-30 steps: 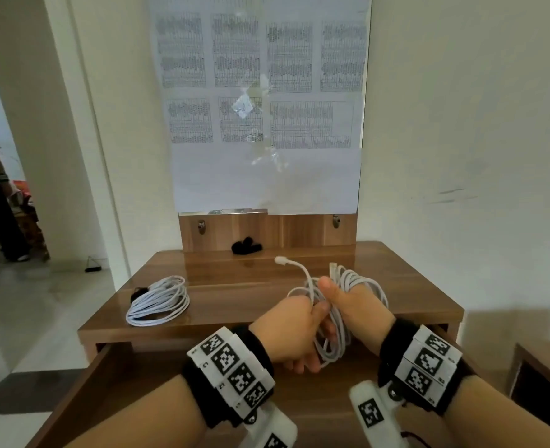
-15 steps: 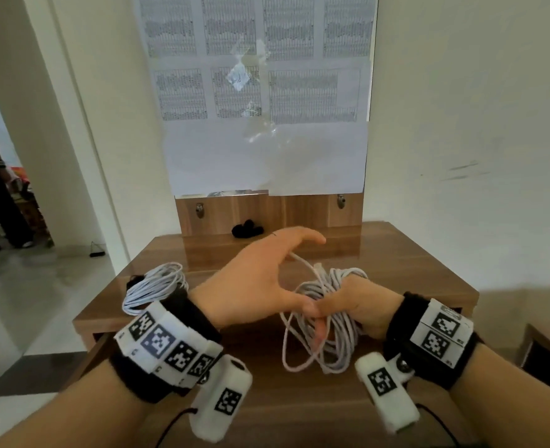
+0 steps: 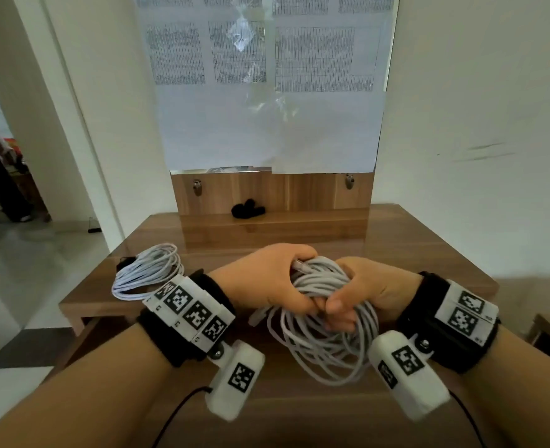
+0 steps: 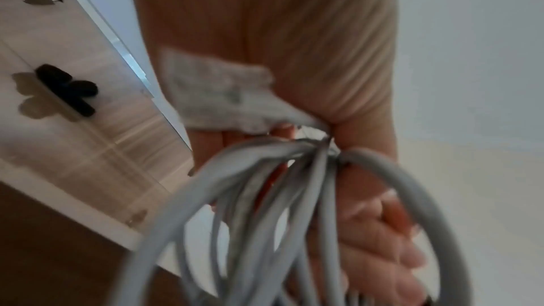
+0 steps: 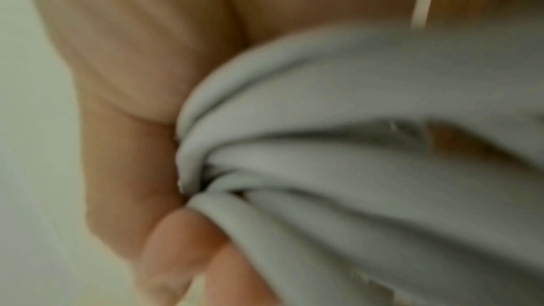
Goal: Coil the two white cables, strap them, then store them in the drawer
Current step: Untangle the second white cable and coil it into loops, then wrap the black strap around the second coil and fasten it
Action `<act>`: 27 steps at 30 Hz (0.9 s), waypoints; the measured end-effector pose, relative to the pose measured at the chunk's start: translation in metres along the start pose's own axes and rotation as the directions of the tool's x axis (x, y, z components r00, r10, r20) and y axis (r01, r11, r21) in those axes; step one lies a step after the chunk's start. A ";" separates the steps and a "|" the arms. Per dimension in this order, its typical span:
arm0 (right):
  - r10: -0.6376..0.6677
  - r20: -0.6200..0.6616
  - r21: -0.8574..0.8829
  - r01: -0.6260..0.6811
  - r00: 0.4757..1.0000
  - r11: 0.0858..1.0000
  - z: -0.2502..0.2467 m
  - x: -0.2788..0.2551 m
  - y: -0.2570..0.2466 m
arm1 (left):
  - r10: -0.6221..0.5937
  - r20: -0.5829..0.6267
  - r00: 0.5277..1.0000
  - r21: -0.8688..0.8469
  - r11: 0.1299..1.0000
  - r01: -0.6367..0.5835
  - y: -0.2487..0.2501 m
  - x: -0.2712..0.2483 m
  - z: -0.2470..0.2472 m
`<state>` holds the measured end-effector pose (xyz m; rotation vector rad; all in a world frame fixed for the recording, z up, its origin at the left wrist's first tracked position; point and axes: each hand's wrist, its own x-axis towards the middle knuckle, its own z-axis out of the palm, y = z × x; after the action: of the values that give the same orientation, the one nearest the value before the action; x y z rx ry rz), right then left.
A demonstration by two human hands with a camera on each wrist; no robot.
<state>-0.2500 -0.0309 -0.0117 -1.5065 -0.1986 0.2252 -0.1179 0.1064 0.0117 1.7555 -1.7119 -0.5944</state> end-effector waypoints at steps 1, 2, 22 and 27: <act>-0.016 -0.054 0.009 0.016 0.998 1.000 -0.005 -0.001 0.000 | -0.002 -0.050 0.999 -0.048 0.999 0.000 -0.004 0.001 0.001; -0.028 -0.098 0.016 0.030 0.995 0.999 -0.008 -0.002 0.000 | -0.011 -0.099 0.995 -0.094 0.996 0.002 -0.009 0.003 0.003; 0.006 -0.384 0.603 0.246 0.923 0.759 -0.073 0.040 0.069 | -0.470 -0.136 0.872 -0.803 0.567 0.181 -0.069 0.039 -0.002; 0.082 -0.563 0.571 0.315 0.822 0.758 -0.068 0.044 0.071 | -0.651 -0.465 0.600 -0.822 0.569 -0.019 -0.113 0.071 -0.051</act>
<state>-0.1912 -0.0808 -0.0863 -0.7954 0.2465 -0.2555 0.0031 0.0389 -0.0235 1.3539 -0.3580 -0.5366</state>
